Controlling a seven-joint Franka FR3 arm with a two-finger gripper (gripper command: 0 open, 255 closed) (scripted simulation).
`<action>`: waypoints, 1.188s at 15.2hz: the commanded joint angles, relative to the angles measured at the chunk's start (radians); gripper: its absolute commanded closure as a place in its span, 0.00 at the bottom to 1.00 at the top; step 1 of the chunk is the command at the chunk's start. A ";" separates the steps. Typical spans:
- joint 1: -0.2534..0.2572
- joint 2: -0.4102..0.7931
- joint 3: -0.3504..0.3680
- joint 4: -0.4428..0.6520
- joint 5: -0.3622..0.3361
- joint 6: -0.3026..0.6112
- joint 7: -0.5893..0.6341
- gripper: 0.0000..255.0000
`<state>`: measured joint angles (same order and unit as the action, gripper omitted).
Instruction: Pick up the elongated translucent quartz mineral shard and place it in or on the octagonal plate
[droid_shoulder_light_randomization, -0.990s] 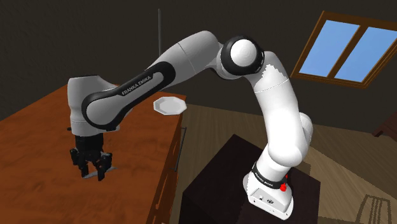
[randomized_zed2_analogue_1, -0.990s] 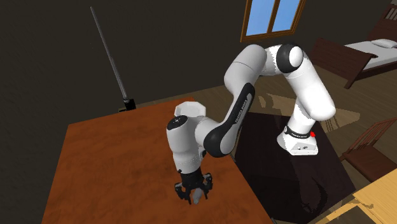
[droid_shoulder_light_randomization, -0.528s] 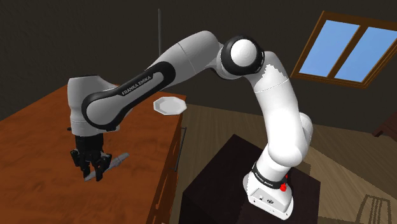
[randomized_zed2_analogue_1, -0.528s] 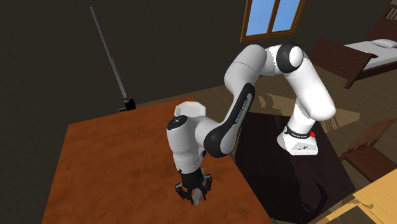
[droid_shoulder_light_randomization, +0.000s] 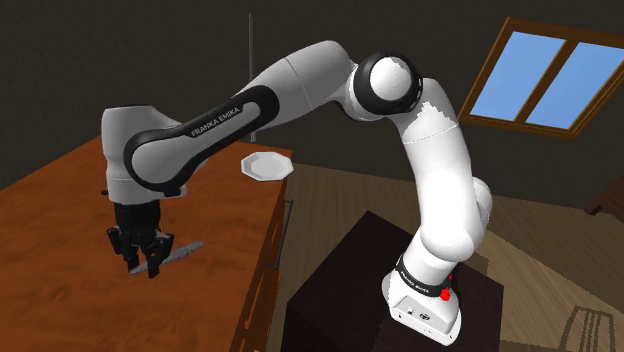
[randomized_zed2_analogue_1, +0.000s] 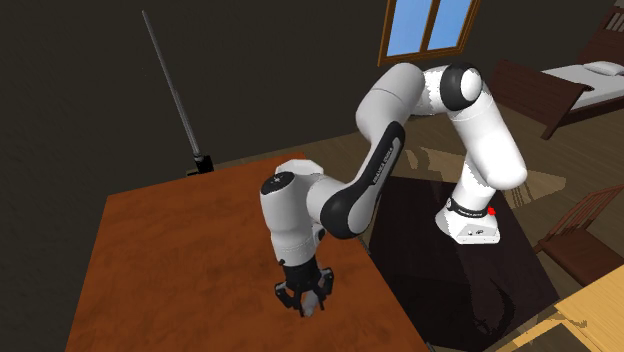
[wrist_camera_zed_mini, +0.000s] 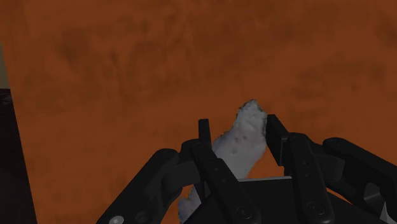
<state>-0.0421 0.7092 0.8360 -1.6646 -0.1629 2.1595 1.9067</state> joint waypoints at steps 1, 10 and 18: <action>-0.003 -0.012 0.008 0.012 0.007 -0.022 0.002 1.00; -0.022 -0.067 0.042 0.053 0.040 -0.110 0.007 1.00; -0.059 -0.114 0.067 0.076 0.069 -0.178 -0.008 1.00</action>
<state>-0.0859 0.6035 0.8996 -1.5797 -0.0994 1.9841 1.9092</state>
